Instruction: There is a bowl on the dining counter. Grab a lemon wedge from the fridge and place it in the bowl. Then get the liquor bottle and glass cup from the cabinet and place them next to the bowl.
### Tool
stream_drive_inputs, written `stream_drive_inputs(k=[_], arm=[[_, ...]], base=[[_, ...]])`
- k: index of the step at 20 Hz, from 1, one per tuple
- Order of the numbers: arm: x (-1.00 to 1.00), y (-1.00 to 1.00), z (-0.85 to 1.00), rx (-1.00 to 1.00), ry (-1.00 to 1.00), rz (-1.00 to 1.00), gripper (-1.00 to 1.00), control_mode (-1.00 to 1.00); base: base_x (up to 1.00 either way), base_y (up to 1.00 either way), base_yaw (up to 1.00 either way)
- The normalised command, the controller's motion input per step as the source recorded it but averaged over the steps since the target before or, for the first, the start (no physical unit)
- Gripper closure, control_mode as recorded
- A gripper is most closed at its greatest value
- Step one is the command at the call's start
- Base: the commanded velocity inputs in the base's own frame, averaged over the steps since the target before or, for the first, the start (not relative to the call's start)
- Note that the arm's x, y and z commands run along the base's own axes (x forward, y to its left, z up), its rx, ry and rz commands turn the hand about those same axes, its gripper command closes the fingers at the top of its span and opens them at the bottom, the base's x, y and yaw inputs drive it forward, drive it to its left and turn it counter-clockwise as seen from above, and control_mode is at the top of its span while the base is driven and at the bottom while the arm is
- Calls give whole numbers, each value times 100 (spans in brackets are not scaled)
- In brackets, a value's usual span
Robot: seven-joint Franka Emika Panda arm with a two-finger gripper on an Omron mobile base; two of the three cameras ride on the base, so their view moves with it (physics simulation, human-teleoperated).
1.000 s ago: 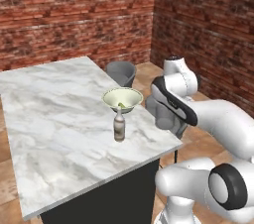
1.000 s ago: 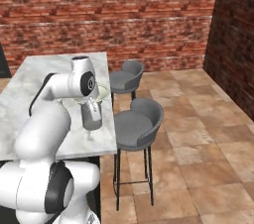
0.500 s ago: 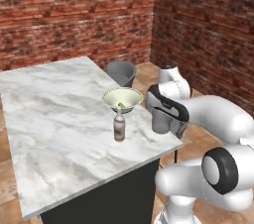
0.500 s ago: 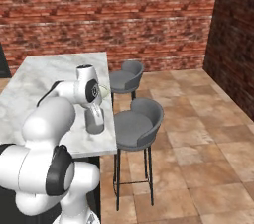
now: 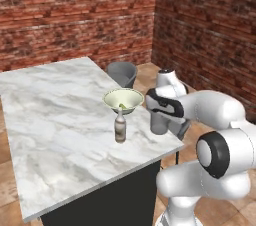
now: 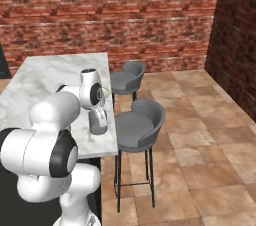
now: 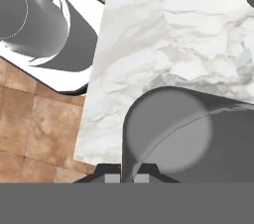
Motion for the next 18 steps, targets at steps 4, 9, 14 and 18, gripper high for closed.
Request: stream_drive_inputs(k=[4,9,14,18], arm=[[19,11,-21,0,0,1,100,-100],[20,12,-23,0,0,1,100,-100],[32,6,-19,0,0,0,100,-100],[26,8,-28,0,0,0,-100,-100]], base=[[0,0,0],[0,0,0],[0,0,0],[0,0,0]])
